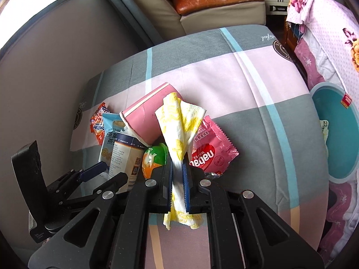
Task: Collect trash
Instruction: 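Grasp the yellow-patterned tissue with the right tool while the left tool grasps the white yogurt cup, then carry the tissue and yogurt cup over the teal bin and open both tools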
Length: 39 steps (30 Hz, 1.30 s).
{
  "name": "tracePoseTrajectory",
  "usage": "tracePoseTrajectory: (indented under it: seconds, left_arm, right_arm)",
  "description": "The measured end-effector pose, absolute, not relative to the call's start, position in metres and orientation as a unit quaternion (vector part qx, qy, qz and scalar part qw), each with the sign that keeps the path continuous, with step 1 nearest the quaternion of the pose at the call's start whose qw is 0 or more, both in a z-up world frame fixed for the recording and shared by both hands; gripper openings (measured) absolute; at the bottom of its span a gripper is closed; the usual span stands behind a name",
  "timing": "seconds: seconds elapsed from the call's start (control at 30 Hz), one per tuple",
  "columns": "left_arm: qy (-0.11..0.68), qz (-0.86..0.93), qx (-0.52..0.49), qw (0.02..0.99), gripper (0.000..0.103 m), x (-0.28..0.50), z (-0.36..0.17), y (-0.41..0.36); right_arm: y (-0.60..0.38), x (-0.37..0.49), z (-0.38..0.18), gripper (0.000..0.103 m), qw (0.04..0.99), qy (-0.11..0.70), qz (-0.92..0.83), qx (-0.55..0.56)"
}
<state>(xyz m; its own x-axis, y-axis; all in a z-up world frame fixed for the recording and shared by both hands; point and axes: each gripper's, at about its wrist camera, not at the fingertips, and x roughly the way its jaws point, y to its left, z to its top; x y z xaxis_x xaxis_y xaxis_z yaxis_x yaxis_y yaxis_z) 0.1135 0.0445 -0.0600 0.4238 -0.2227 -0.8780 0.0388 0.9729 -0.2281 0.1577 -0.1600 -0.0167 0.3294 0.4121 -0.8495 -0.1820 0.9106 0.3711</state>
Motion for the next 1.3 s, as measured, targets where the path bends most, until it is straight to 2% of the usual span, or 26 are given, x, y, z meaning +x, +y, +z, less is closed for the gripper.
tracePoseTrajectory:
  seconds: [0.3, 0.33, 0.37, 0.83, 1.3]
  left_arm:
    - [0.55, -0.056, -0.075, 0.83, 0.066, 0.133, -0.078, 0.031]
    - [0.548, -0.052, -0.072, 0.832, 0.053, 0.133, -0.077, 0.029]
    - [0.548, -0.051, -0.071, 0.832, 0.05, 0.132, -0.075, 0.029]
    - [0.525, -0.042, -0.103, 0.844, 0.05, 0.104, -0.03, 0.024]
    - [0.517, -0.111, -0.054, 0.847, 0.05, 0.13, -0.005, -0.074]
  right_arm:
    - [-0.184, 0.158, -0.027, 0.008, 0.804, 0.552, 0.182, 0.127]
    - [-0.186, 0.157, -0.028, 0.008, 0.803, 0.552, 0.181, 0.129]
    - [-0.19, 0.157, -0.028, 0.008, 0.804, 0.552, 0.181, 0.131]
    - [-0.241, 0.152, -0.033, 0.008, 0.803, 0.537, 0.181, 0.183]
    - [-0.333, 0.144, -0.021, 0.008, 0.822, 0.494, 0.139, 0.246]
